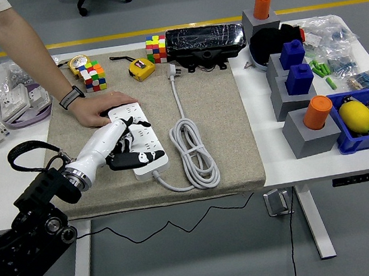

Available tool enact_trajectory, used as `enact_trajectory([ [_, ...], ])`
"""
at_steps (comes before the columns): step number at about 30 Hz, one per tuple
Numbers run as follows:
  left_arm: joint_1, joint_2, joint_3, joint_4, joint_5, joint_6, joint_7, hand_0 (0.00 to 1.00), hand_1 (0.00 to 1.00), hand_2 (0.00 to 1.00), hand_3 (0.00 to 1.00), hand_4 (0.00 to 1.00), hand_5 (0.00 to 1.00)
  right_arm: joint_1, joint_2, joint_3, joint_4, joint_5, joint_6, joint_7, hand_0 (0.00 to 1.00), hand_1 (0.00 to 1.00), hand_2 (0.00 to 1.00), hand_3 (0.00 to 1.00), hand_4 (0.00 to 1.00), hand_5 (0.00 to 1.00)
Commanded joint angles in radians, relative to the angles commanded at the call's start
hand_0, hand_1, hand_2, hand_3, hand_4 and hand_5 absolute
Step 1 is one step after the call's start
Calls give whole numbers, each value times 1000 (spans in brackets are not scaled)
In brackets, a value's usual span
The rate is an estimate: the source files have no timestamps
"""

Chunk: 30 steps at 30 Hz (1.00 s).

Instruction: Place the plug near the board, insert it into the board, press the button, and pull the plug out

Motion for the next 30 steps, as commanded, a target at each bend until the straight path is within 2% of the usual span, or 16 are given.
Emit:
enact_trajectory([
  [11,0,2,1,-4,-5,-6,15,107,56,123,659,958,528,1,0,-1,0,1,0,0,649,645,623,549,984,544],
  [13,-1,3,3,-2,-1,-18,23,90,53,122,656,960,522,1,0,-1,0,1,0,-1,649,645,624,549,984,544],
  [16,-4,4,11,7,15,-60,51,90,53,122,656,960,522,0,-1,-1,0,1,0,-1,649,645,624,549,984,544],
  [20,-5,3,25,22,41,-81,67,90,53,124,667,959,513,0,-2,-4,1,2,1,-1,649,645,623,549,984,544],
  [26,-9,2,45,42,29,-120,92,98,53,120,663,928,489,0,-3,-6,1,3,0,-1,649,645,623,549,984,544],
  [30,-14,3,61,59,31,-128,101,96,52,120,664,922,482,-1,-4,-8,1,4,0,-1,648,645,623,549,984,544],
])
